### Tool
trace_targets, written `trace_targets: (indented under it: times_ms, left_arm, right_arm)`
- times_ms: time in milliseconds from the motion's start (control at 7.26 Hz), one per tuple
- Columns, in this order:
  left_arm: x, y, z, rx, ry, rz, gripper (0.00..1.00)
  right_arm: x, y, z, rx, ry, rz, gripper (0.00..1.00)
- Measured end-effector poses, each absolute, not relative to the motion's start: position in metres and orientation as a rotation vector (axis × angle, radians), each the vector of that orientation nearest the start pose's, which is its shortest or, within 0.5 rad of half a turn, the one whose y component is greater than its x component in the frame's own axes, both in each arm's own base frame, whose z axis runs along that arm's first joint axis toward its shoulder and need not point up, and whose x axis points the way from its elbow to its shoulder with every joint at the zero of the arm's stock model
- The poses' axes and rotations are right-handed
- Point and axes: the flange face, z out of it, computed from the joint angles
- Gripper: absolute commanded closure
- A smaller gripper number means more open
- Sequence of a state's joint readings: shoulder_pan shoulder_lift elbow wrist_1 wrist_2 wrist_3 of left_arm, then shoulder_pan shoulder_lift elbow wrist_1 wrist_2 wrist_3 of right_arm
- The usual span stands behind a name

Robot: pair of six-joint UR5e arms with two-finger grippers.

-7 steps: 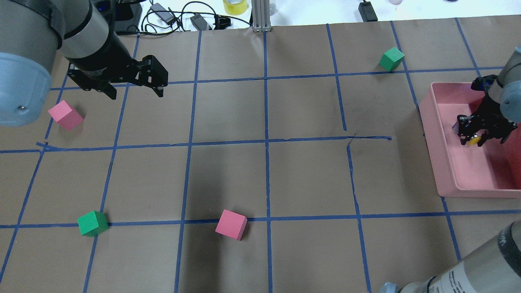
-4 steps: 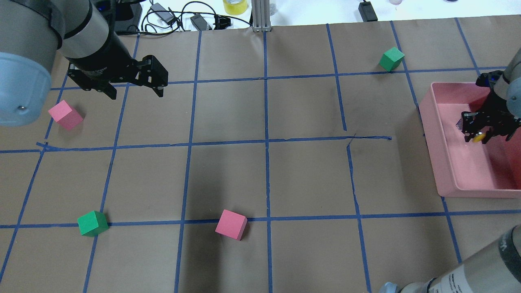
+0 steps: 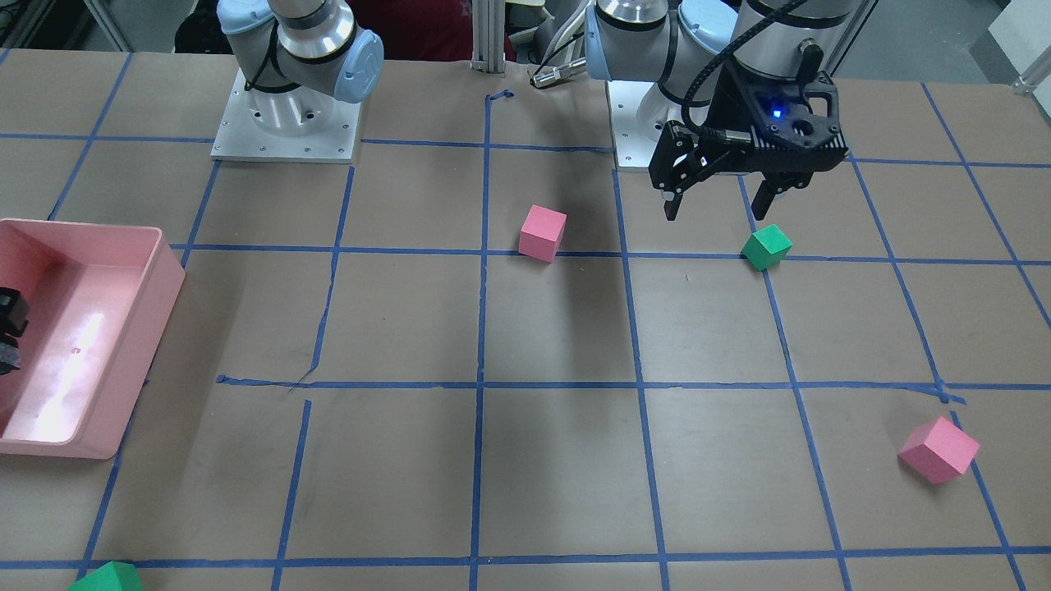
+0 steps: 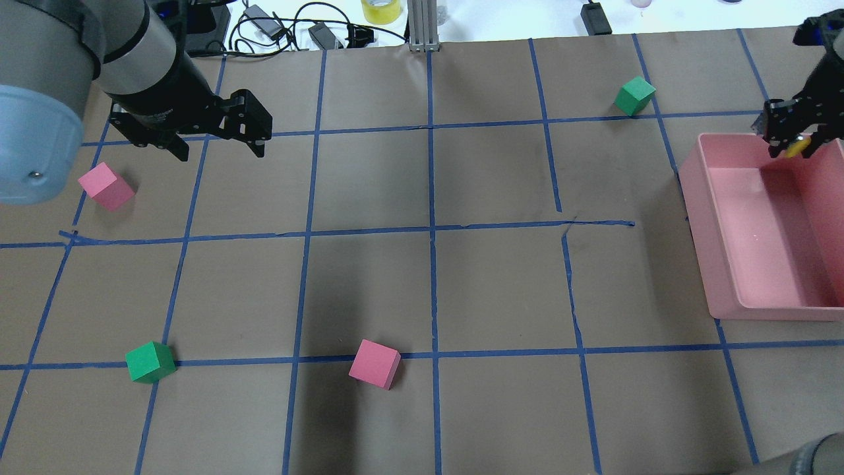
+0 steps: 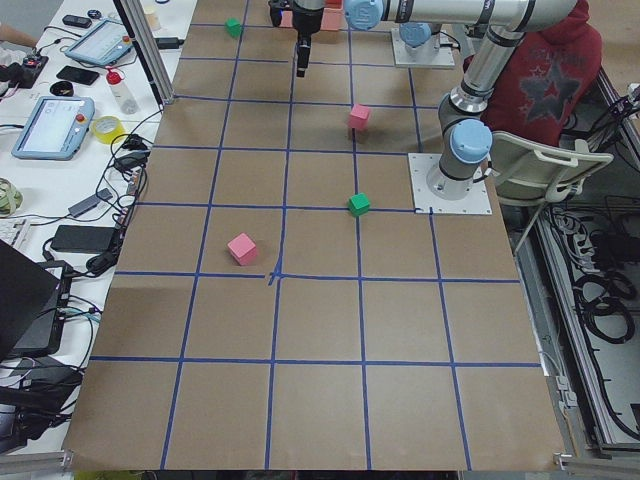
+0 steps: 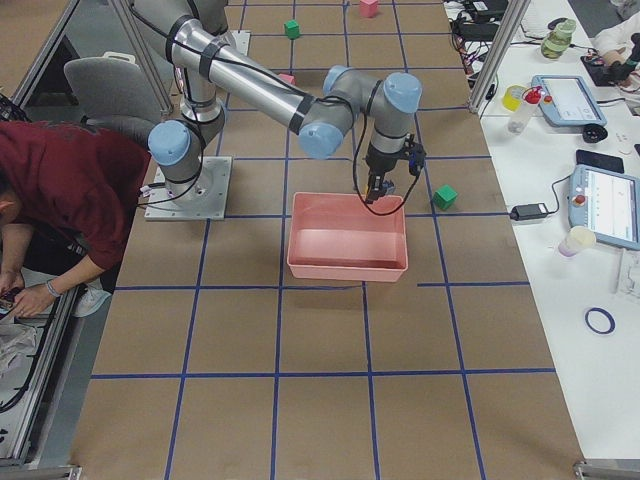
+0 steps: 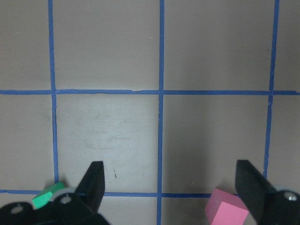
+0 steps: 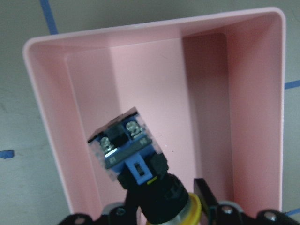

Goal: Align button upright
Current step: 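Lift the button switch out of the tray with the right gripper, then carry the button switch to the table center with the right gripper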

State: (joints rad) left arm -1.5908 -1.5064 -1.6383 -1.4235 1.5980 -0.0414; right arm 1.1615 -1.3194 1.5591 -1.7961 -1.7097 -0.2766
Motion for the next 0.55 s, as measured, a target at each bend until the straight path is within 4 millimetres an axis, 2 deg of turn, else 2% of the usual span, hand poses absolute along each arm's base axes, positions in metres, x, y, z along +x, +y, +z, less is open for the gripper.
trace_targets:
  times_ms: [138,275,551]
  left_arm:
    - [-0.140,-0.475,0.501,-0.036,3.111,-0.226,0.00]
    - [-0.140,-0.475,0.502,-0.036,3.111,-0.227,0.00]
    - [-0.140,-0.475,0.502,-0.036,3.111,-0.228,0.00]
  right_arm:
    - [-0.082,-0.593,0.387,0.183,3.261,0.068,1.00]
    - [-0.034,-0.604,0.383,0.189,3.235,0.024,1.00]
    - [0.071,-0.623,0.351,0.303,3.168,-0.036,1.00]
